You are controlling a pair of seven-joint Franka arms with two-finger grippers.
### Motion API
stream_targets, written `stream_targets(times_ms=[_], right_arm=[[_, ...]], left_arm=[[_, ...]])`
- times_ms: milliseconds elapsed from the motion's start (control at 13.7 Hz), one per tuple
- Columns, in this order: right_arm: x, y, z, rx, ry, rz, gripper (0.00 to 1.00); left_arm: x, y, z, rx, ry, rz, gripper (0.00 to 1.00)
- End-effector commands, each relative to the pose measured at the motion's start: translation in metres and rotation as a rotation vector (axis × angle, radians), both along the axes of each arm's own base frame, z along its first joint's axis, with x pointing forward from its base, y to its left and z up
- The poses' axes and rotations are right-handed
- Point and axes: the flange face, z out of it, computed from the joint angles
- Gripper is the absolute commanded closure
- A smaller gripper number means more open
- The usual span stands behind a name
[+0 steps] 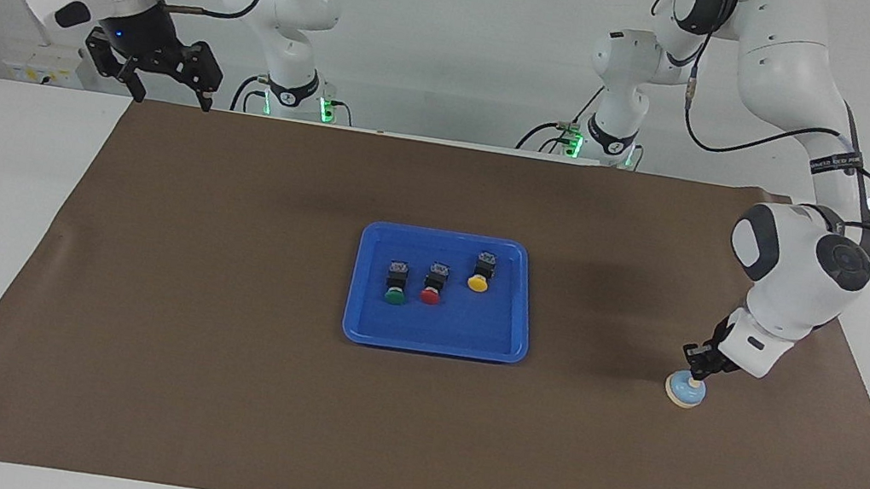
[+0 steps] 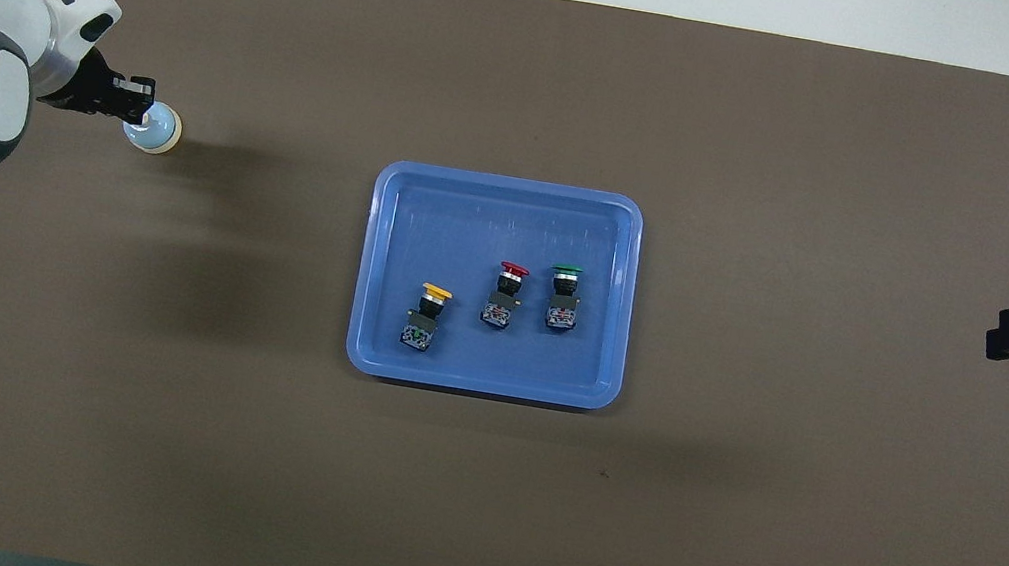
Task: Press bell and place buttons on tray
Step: 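Press the bell with the left gripper while the right gripper returns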
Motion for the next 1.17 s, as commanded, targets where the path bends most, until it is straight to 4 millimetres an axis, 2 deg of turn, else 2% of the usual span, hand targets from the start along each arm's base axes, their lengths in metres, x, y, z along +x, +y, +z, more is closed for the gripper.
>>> stream_targets(times_ms=[0, 220, 366, 659, 879, 1025, 1098], right_arm=[[-0.002, -0.004, -0.002, -0.005, -0.013, 0.02, 0.0], [-0.001, -0.005, -0.01, -0.021, -0.033, 0.022, 0.0], [-0.002, -0.005, -0.009, -0.022, -0.036, 0.022, 0.0], [-0.003, -0.007, -0.009, -0.026, -0.028, 0.013, 0.0], [-0.004, -0.004, -0.007, -0.024, -0.028, 0.019, 0.0], [-0.004, -0.004, -0.007, -0.024, -0.028, 0.022, 0.0], [-0.004, -0.004, -0.007, -0.024, -0.028, 0.02, 0.0]], left_arm=[[0.008, 0.001, -0.001, 0.023, -0.016, 0.013, 1.0], [0.008, 0.007, -0.003, 0.044, -0.03, 0.008, 1.0], [0.004, 0.011, -0.016, 0.06, -0.039, 0.002, 1.0], [-0.002, 0.008, -0.027, 0.063, -0.023, 0.002, 1.0], [0.0, 0.01, -0.022, 0.064, -0.026, 0.005, 1.0], [0.003, 0.014, -0.007, 0.066, -0.029, 0.007, 1.0], [0.001, 0.017, 0.011, 0.069, -0.025, 0.009, 1.0]])
